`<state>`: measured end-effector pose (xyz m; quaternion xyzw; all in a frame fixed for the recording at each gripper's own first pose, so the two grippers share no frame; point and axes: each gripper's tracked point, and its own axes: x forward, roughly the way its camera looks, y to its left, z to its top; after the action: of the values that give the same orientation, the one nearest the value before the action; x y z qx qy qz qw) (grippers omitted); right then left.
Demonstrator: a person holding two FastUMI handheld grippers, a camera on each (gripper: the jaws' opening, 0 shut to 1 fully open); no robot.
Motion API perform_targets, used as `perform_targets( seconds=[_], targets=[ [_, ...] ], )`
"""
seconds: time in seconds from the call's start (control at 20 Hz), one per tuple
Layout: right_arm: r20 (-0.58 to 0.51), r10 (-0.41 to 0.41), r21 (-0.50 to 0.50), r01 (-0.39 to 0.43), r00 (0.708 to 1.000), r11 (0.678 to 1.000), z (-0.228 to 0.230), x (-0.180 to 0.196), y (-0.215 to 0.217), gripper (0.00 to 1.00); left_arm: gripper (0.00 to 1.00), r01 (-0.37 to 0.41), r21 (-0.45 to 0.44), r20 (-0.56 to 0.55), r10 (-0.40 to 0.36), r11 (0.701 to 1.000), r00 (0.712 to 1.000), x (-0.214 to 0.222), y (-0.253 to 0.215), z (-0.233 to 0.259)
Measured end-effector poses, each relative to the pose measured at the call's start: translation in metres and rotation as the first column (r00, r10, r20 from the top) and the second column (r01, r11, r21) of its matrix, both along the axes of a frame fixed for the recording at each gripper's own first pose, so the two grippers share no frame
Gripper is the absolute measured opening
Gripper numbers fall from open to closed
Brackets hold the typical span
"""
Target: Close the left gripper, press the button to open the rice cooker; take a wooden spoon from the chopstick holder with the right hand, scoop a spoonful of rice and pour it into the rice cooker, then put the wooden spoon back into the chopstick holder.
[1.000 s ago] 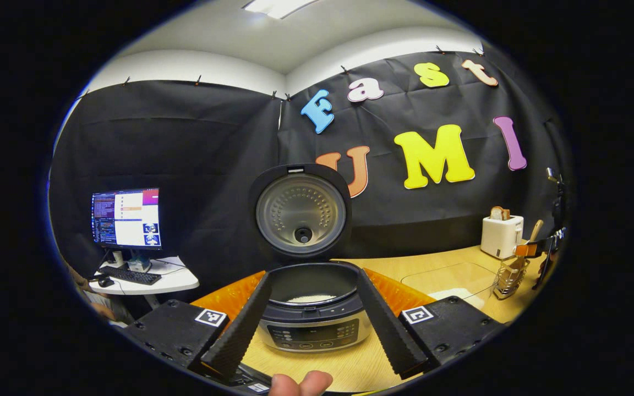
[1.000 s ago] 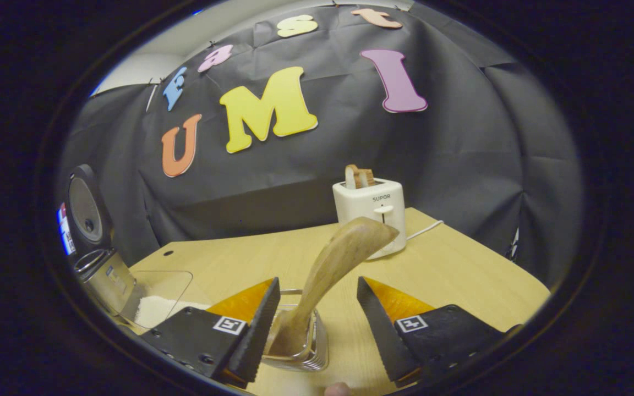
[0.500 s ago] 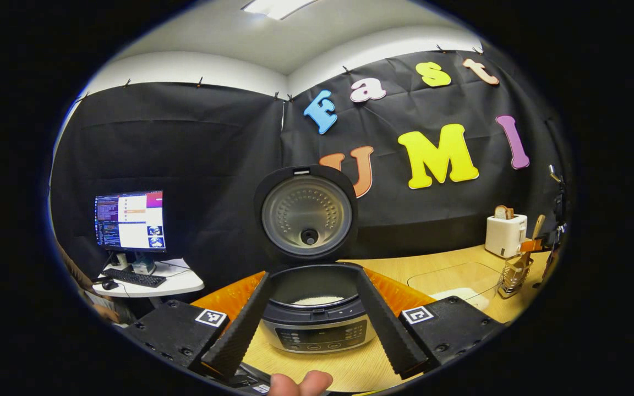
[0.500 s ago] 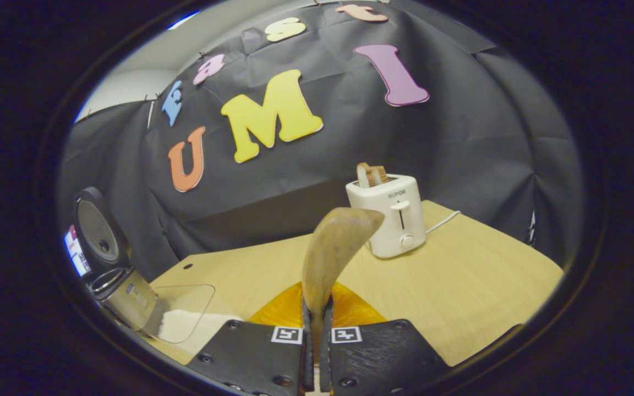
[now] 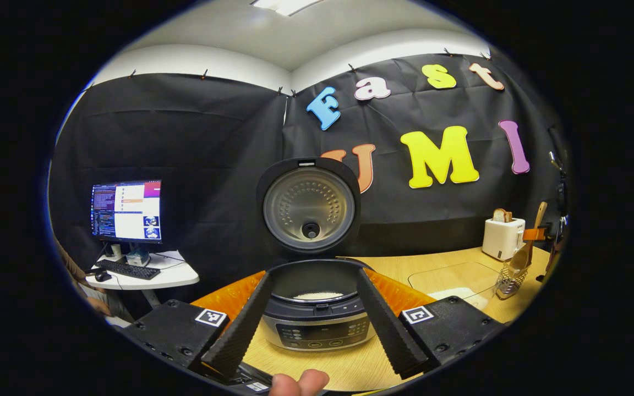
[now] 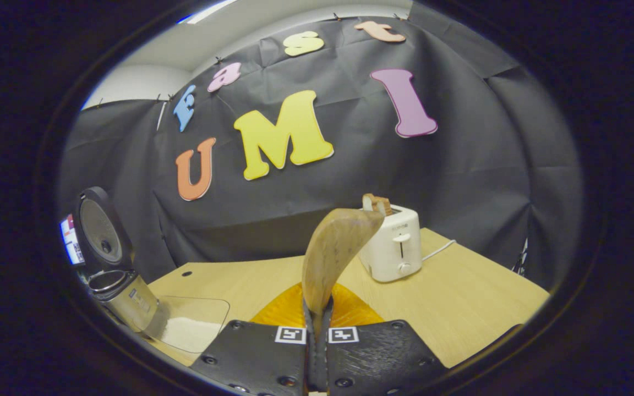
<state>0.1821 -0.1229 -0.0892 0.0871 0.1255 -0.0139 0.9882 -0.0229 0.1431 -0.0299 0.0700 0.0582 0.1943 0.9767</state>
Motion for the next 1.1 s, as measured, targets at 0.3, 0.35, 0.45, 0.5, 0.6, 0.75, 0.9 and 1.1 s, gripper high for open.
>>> perform_targets(
  seconds=[0.3, 0.35, 0.45, 0.5, 0.6, 0.75, 0.9, 1.1],
  targets=[
    [0.086, 0.010, -0.089, -0.002, 0.996, 0.996, 0.050, -0.012, 0.024, 0.00, 0.99, 0.022, -0.027, 0.015, -0.022, 0.999, 1.000, -0.001, 0.008, -0.002],
    [0.102, 0.025, -0.095, -0.015, 0.994, 0.995, 0.059, -0.013, 0.035, 0.01, 0.99, 0.026, -0.032, 0.018, -0.025, 0.999, 1.000, -0.001, 0.009, -0.002],
    [0.124, 0.069, -0.096, -0.058, 0.990, 0.994, 0.075, -0.015, 0.062, 0.00, 0.99, 0.032, -0.043, 0.015, -0.032, 0.999, 0.999, -0.002, 0.010, -0.002],
    [0.133, 0.094, -0.095, -0.081, 0.987, 0.992, 0.082, -0.015, 0.075, 0.00, 0.99, 0.039, -0.043, 0.011, -0.038, 0.998, 0.999, -0.002, 0.012, -0.002],
    [0.142, 0.139, -0.104, -0.125, 0.980, 0.987, 0.091, -0.010, 0.104, 0.00, 0.99, 0.039, -0.040, 0.009, -0.039, 0.998, 0.999, -0.003, 0.016, -0.001],
    [0.101, 0.210, -0.115, -0.198, 0.972, 0.973, 0.077, -0.001, 0.148, 0.00, 0.99, 0.033, -0.038, 0.007, -0.033, 0.999, 0.999, -0.007, 0.022, 0.004],
    [0.016, 0.260, -0.136, -0.256, 0.965, 0.957, 0.040, 0.007, 0.183, 0.00, 0.99, 0.031, -0.041, 0.003, -0.031, 0.999, 1.000, -0.009, 0.025, 0.005],
    [-0.079, 0.273, -0.208, -0.284, 0.959, 0.936, -0.008, 0.012, 0.204, 0.00, 0.99, 0.021, -0.034, -0.002, -0.022, 0.999, 1.000, -0.012, 0.033, 0.008]
  ],
)
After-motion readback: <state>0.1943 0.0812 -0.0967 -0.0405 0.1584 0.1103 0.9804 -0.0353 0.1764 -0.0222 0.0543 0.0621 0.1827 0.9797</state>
